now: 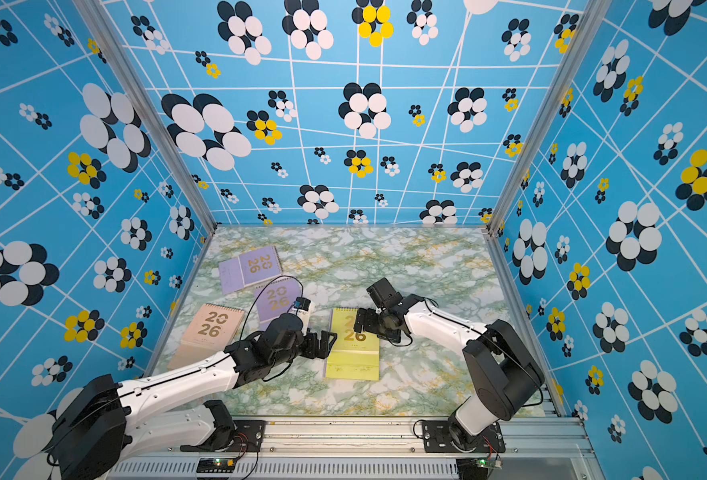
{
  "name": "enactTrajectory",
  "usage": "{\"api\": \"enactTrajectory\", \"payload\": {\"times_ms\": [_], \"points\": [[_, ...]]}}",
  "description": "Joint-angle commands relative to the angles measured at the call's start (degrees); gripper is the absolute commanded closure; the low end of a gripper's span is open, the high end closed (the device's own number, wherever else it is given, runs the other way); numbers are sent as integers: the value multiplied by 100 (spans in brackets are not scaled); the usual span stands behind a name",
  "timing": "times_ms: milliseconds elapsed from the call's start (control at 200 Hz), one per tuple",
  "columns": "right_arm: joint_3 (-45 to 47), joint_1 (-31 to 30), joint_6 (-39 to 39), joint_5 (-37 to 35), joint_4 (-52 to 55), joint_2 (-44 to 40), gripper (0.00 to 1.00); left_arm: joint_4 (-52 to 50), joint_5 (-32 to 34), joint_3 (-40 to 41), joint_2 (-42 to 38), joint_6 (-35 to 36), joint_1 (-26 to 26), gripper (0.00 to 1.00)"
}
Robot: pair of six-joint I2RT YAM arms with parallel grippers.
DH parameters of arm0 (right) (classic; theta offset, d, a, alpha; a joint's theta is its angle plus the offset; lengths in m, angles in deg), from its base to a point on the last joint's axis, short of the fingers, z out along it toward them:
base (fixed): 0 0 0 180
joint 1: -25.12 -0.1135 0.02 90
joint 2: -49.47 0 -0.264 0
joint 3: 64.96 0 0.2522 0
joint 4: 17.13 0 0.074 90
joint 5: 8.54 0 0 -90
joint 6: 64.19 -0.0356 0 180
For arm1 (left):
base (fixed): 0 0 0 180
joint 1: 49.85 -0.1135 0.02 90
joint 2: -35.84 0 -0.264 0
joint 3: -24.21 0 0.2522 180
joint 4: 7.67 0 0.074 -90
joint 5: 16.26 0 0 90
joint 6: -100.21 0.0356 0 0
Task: Stack the calendars
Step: Adjust the calendars at the calendar.
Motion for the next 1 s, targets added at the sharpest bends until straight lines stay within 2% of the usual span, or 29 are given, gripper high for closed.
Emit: {"api": "enactTrajectory", "payload": {"times_ms": [0, 525, 999], "points": [[-202, 47, 174, -42, 251, 56, 3, 358, -342, -1, 324, 155, -165, 0], [-376, 72, 247, 132, 141, 351, 3, 1974, -1294, -129, 1759, -339, -606, 0], [-367, 140, 272, -20, 306, 275, 3, 2550, -1524, -191, 2392, -569, -703, 0]]}}
